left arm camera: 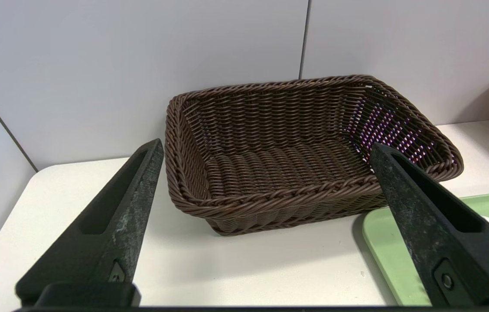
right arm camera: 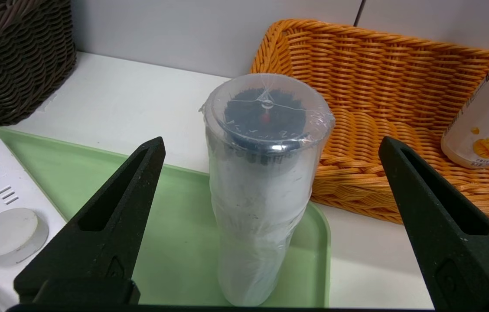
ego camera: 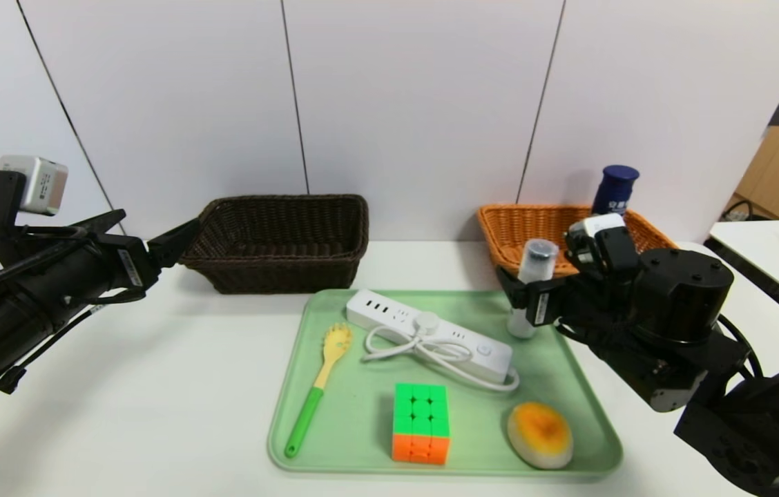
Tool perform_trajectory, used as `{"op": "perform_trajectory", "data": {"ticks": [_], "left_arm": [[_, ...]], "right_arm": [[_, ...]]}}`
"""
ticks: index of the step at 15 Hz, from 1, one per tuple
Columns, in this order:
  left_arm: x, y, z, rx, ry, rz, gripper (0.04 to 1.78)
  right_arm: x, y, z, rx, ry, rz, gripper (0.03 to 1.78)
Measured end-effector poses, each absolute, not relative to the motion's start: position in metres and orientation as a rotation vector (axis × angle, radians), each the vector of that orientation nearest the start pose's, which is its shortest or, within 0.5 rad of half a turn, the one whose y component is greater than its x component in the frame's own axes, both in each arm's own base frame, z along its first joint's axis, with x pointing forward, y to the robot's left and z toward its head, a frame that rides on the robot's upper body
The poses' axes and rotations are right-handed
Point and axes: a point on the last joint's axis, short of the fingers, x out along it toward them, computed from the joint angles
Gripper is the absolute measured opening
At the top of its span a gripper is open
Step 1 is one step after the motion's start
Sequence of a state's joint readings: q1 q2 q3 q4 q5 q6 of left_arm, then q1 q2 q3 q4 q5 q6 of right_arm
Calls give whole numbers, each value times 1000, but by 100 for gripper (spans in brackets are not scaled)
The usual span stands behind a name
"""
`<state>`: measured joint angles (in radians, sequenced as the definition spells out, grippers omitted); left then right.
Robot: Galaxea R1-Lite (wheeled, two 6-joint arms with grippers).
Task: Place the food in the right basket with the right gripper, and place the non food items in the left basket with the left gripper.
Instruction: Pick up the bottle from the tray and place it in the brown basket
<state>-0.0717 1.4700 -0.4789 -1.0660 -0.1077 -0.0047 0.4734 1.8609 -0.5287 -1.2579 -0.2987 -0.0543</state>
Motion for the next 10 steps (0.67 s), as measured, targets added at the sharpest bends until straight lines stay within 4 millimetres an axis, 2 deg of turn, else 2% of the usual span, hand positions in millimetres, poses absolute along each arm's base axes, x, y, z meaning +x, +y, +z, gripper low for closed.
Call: {"op": "perform_trajectory", "data": {"ticks": [7,8,10], "left_arm": [[230,-19,201,-1,-73,-180,169],[230,-19,200,-2,-72,-178,169],[230,-19,200,-2,-70,-178,169]], "right_arm": [[272,132,128,-73,63,176,170],[272,132,128,-70,64,176,161],[273,133,129,-69,51,175,127]]}}
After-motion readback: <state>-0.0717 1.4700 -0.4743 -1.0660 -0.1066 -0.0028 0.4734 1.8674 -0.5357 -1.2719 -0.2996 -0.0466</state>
